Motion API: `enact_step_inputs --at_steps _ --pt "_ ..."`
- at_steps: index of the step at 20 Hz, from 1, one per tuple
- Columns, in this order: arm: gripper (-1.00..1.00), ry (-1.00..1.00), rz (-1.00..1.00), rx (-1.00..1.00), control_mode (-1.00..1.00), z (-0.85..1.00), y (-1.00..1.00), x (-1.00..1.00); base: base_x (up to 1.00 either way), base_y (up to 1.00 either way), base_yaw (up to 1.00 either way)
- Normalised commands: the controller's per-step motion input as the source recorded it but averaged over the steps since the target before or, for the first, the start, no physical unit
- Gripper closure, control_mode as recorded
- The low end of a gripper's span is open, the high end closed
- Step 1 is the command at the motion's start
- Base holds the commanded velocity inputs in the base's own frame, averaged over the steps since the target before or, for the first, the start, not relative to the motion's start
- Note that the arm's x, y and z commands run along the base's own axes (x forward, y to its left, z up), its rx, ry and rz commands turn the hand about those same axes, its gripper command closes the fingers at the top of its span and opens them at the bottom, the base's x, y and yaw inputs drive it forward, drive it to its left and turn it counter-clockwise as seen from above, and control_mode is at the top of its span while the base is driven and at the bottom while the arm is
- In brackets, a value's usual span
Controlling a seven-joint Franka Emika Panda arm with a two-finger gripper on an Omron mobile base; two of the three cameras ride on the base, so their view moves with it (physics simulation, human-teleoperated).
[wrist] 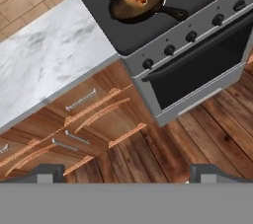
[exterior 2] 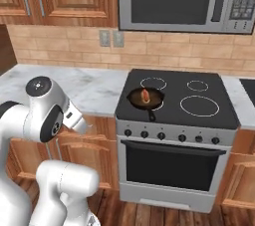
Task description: Place the cold items (lime and squash) from the fridge in one tupperware on the dining counter. Place the warm items (hot dog and kebab skewer) in the stove area in another tupperware.
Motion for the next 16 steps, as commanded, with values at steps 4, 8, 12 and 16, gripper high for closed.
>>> enact_step_inputs --at_steps 4,8,12,16 --pt "-1.00 0.00 0.00 0.00 1.00 0.00 0.00 0.00 0.45 -0.24 0.13" --pt "-1.00 0.00 0.00 0.00 1.00 0.00 0.00 0.00 0.33 -0.31 0.12" --pt "-1.00 0.00 0.00 0.00 1.00 0.00 0.00 0.00 0.33 -0.34 0.13" --pt "-1.00 0.00 0.00 0.00 1.00 0.00 0.00 0.00 0.36 -0.41 0.14"
